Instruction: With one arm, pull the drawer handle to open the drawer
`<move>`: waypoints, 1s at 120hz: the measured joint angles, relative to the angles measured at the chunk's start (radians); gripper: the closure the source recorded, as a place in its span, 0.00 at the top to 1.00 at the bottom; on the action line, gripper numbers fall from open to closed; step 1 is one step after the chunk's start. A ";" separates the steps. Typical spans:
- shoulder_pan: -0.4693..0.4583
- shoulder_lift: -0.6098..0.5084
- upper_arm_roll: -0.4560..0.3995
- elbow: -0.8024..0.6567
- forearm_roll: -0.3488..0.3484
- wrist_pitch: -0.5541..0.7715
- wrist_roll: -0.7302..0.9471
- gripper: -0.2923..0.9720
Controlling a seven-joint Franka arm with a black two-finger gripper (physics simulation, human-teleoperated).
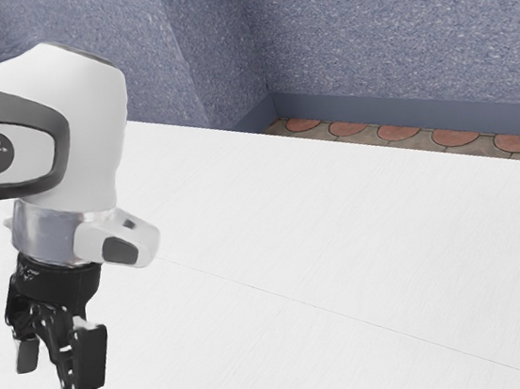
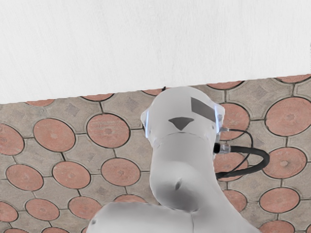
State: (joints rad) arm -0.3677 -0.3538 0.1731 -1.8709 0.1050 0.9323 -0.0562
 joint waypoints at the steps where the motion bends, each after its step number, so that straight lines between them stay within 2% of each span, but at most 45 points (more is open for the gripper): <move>1: -0.004 0.003 0.000 -0.006 0.002 0.024 -0.002 0.77; 14: -0.026 0.074 -0.018 0.048 -0.006 0.311 -0.031 0.77; 26: -0.088 0.286 -0.038 0.244 -0.085 0.610 -0.060 0.77; 42: -0.126 0.496 -0.090 0.467 -0.178 0.816 -0.124 0.77; 53: 0.004 0.568 -0.242 0.553 -0.209 0.893 -0.177 0.77; 61: 0.053 0.598 -0.295 0.585 -0.221 0.930 -0.208 0.77; 79: 0.118 0.620 -0.314 0.607 -0.218 0.981 -0.165 0.77; 92: 0.129 0.622 -0.313 0.604 -0.221 1.001 -0.115 0.77; 109: 0.128 0.627 -0.321 0.603 -0.244 1.015 -0.188 0.77; 120: 0.150 0.688 -0.367 0.665 -0.265 1.032 -0.254 0.77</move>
State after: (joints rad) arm -0.2181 0.3346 -0.1935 -1.2062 -0.1600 1.9648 -0.3103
